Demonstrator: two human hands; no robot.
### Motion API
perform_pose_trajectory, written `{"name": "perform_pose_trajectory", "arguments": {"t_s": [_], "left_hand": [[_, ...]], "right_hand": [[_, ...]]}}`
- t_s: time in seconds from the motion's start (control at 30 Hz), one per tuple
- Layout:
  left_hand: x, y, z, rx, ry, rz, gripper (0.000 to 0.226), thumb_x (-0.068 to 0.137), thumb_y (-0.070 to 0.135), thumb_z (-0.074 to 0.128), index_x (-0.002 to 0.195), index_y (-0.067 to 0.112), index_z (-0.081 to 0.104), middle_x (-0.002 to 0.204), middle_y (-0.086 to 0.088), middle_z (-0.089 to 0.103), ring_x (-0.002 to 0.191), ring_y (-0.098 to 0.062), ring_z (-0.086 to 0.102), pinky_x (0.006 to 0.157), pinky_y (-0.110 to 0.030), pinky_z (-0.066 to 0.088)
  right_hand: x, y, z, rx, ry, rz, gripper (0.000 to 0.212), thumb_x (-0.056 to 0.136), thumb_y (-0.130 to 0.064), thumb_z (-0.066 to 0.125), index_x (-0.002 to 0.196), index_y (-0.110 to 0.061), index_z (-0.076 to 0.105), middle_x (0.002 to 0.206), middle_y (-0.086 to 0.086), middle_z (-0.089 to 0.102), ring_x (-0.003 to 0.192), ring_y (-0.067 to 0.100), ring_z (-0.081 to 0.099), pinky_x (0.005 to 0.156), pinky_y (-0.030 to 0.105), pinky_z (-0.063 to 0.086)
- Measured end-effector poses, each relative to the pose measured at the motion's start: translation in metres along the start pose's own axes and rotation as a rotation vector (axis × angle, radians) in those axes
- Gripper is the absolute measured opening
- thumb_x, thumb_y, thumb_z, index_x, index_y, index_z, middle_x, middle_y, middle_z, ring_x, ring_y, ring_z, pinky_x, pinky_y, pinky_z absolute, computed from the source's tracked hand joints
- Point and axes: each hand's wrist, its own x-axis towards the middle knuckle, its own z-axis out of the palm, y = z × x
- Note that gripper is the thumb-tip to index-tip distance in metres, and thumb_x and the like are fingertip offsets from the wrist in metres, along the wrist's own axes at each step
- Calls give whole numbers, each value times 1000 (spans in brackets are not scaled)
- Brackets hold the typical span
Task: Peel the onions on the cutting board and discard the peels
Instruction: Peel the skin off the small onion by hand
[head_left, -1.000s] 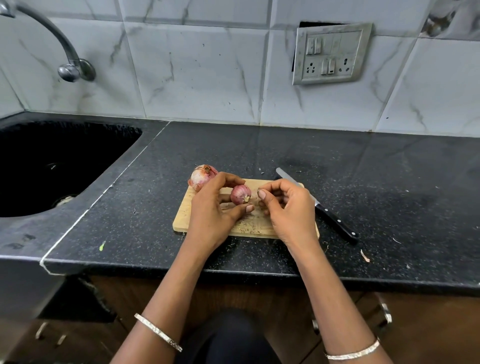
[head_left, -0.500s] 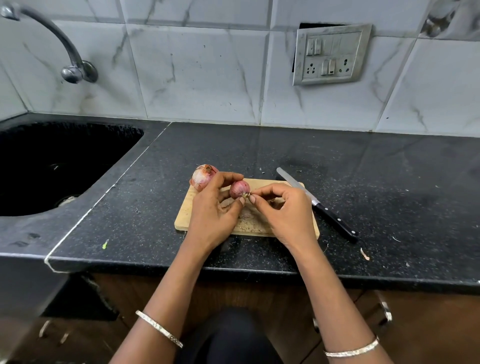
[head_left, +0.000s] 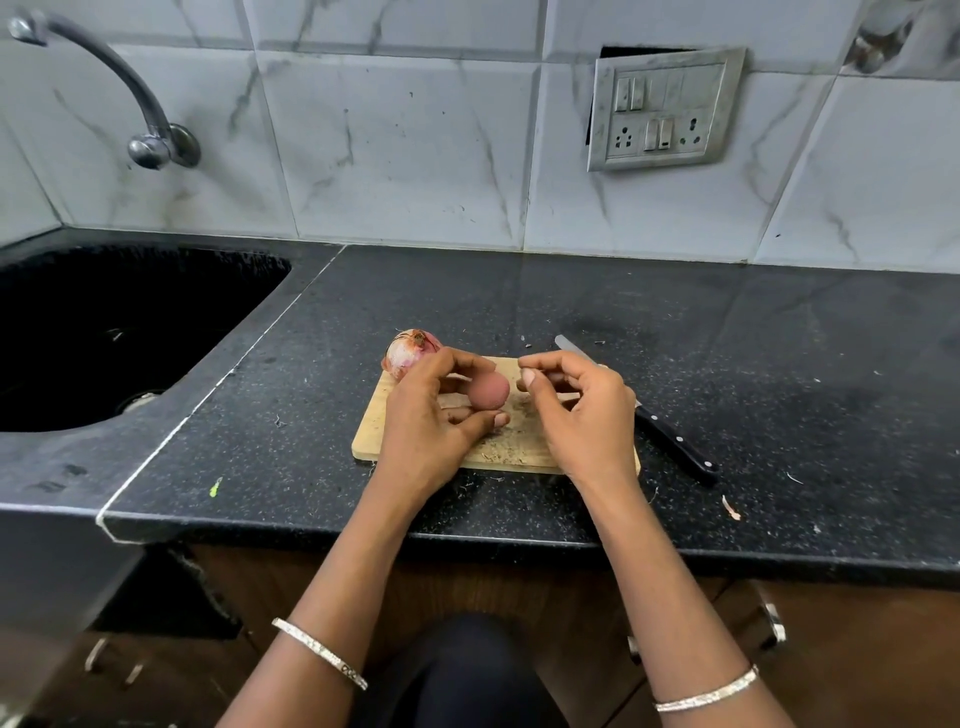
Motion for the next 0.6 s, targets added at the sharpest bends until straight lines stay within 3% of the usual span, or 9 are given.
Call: {"name": "perform_pose_trajectory", "arguments": {"t_s": [0.1, 0.17, 0.3, 0.43, 0.5, 0.6], "left_hand": [[1, -4, -1, 13, 0, 9, 45, 72, 6, 90, 109, 21, 70, 114, 5, 69, 104, -11, 68, 80, -28, 62], [0, -4, -1, 7, 8, 3, 45, 73, 3, 89, 110, 21, 70, 116, 2, 69, 105, -11, 69, 82, -28, 62], [0, 0, 0, -24, 6, -4, 44, 76, 0, 86, 113, 18, 72, 115, 1, 70, 104, -6, 70, 83, -17, 58], [-1, 4, 0, -48, 6, 5, 37, 81, -3, 81, 115, 10, 73, 106, 3, 74, 98, 4, 70, 81, -9, 53], [-1, 4, 1, -44, 5, 5, 40, 80, -5, 81, 116, 10, 72, 107, 4, 73, 100, 7, 68, 81, -8, 52], [-1, 1, 1, -62, 21, -25, 47, 77, -4, 84, 119, 12, 69, 111, 6, 71, 102, 5, 68, 82, -13, 56]], "right_hand": [[6, -1, -5, 27, -71, -16, 10, 93, -19, 71, 95, -22, 79, 88, -16, 76, 86, -3, 68, 69, 10, 48], [13, -3, -8, -2, -147, -67, 14, 90, -13, 71, 96, -22, 80, 95, -14, 75, 92, -5, 67, 77, 2, 42], [21, -4, -12, 57, -211, -48, 13, 91, -14, 73, 98, -22, 80, 89, -13, 76, 83, 3, 71, 77, 14, 53], [13, 0, -9, 51, -226, -48, 34, 88, 7, 59, 98, -18, 80, 98, -9, 76, 90, 3, 71, 81, 25, 58], [11, 0, -9, 64, -194, -54, 37, 87, 10, 56, 96, -16, 80, 99, -9, 75, 89, 0, 70, 79, 19, 56], [10, -2, -13, 120, -154, -45, 22, 91, 1, 66, 98, -14, 80, 89, -9, 76, 87, -18, 63, 77, 2, 44]]}}
